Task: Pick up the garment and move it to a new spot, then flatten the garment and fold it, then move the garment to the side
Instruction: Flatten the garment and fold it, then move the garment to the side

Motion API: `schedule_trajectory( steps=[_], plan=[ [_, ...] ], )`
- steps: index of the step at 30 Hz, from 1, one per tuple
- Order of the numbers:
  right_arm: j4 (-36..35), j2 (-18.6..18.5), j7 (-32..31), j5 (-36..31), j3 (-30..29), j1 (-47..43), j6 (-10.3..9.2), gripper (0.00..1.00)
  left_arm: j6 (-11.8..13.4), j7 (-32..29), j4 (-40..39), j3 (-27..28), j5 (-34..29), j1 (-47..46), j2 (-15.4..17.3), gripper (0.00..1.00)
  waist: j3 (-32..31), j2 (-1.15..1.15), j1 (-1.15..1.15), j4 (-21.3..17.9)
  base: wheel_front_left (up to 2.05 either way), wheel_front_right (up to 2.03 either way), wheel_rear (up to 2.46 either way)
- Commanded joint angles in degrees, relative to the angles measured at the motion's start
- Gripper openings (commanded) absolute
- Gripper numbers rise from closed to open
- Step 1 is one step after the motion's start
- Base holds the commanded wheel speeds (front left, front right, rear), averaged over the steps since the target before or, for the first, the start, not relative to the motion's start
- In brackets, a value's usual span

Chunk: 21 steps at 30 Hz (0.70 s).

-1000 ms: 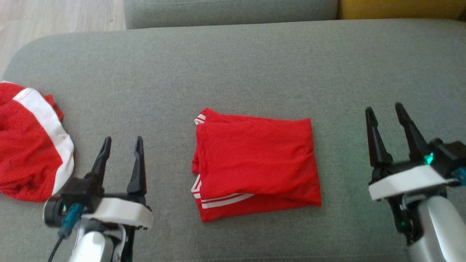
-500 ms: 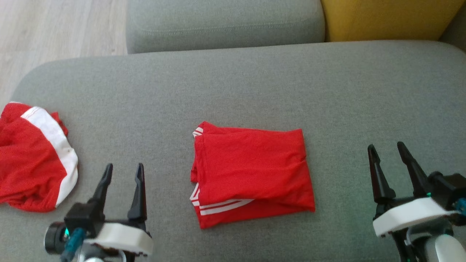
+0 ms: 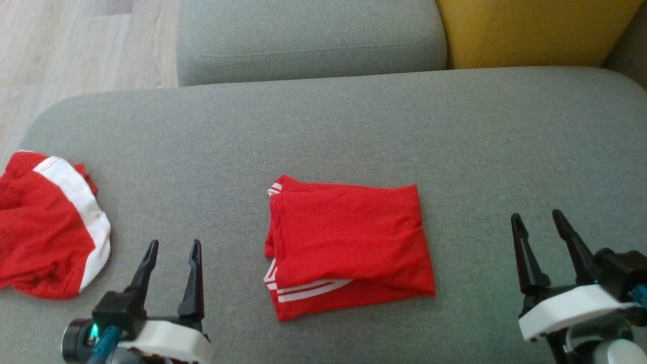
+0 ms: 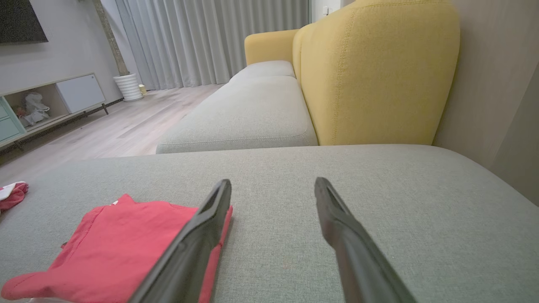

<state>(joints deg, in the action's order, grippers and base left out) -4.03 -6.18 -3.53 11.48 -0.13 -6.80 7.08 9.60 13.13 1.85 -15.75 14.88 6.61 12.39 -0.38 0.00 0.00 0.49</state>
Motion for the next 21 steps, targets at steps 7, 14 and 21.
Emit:
schedule_trajectory(
  steps=[7,14,21],
  plan=[
    [-2.43,-0.18,-0.34,0.17,1.59,1.56,0.41,1.0,0.4,0.04,-2.05,1.85,0.46,-2.04,1.22,1.0,0.05,0.0,0.0,0.04,0.0,0.0,0.0],
    [-2.35,-0.18,0.02,0.64,1.92,1.79,0.41,1.0,0.64,0.19,-2.0,1.74,0.69,-2.12,1.24,1.0,0.16,0.0,0.0,0.12,0.0,0.0,0.0],
    [-2.03,-0.19,0.11,0.82,1.92,1.79,0.41,1.0,1.02,0.21,-2.34,1.45,0.77,-2.1,1.17,1.0,0.18,0.0,0.0,0.18,0.0,0.0,0.0]
  ],
)
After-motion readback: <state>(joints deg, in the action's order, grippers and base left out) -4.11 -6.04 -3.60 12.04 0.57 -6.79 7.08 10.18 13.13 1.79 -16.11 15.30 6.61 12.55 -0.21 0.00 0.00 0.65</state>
